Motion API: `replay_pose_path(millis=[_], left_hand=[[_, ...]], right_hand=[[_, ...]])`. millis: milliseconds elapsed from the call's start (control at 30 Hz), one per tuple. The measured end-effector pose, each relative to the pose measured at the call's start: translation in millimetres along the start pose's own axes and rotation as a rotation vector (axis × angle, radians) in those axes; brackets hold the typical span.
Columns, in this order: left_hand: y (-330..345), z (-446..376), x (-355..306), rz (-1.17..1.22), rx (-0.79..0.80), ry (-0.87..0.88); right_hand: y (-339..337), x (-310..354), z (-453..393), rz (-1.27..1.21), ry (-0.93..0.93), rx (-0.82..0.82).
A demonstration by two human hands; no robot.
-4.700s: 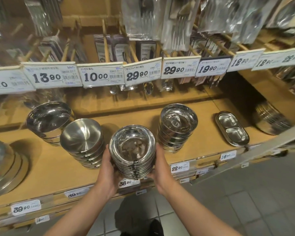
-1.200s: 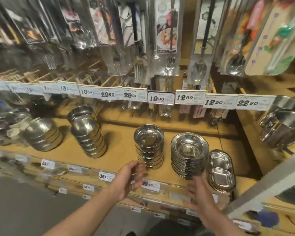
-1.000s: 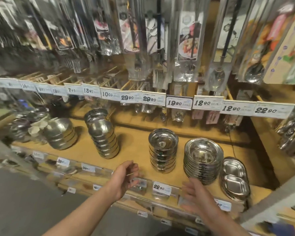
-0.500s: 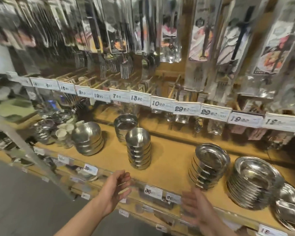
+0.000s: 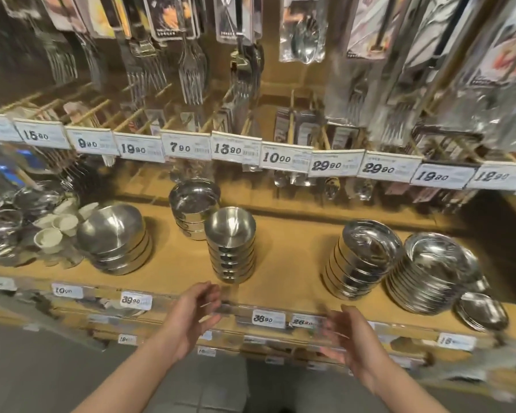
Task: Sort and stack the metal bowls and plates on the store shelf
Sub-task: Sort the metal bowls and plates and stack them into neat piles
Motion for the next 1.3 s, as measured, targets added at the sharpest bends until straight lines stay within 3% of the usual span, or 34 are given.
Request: replay_pose_path(millis=[400,700,1167,1300], left_hand=[[140.4,-18.8,-19.1,-0.189,0.222,-0.002],[252.5,-58.4,-23.8,-0.279,0.283,-0.011],[280.6,-80.1,-18.8,-0.272,0.352,0.018],[278.5,-83.0,-12.8,-0.273,0.266,0.009]], right_hand=[[-38.8,71.3,-23.5,-0.115,-0.191,-0.130],[-55.1,97.4,-60.1,-0.127,-0.161,0.019],[-54.9,102.9,-93.6,-0.142,-0.179,0.143],[-51.0,104.9,-92.1,-0.104,-0.203,0.170]])
Point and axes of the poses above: each hand's wrist, its own z-axis away from the middle knuckle, its own y-axis out of the palm, x = y × z, the point moved 1 cm from there along -z, towards the middle knuckle, and after that the axes turned 13 degrees about -z, right-handed, at the moved point
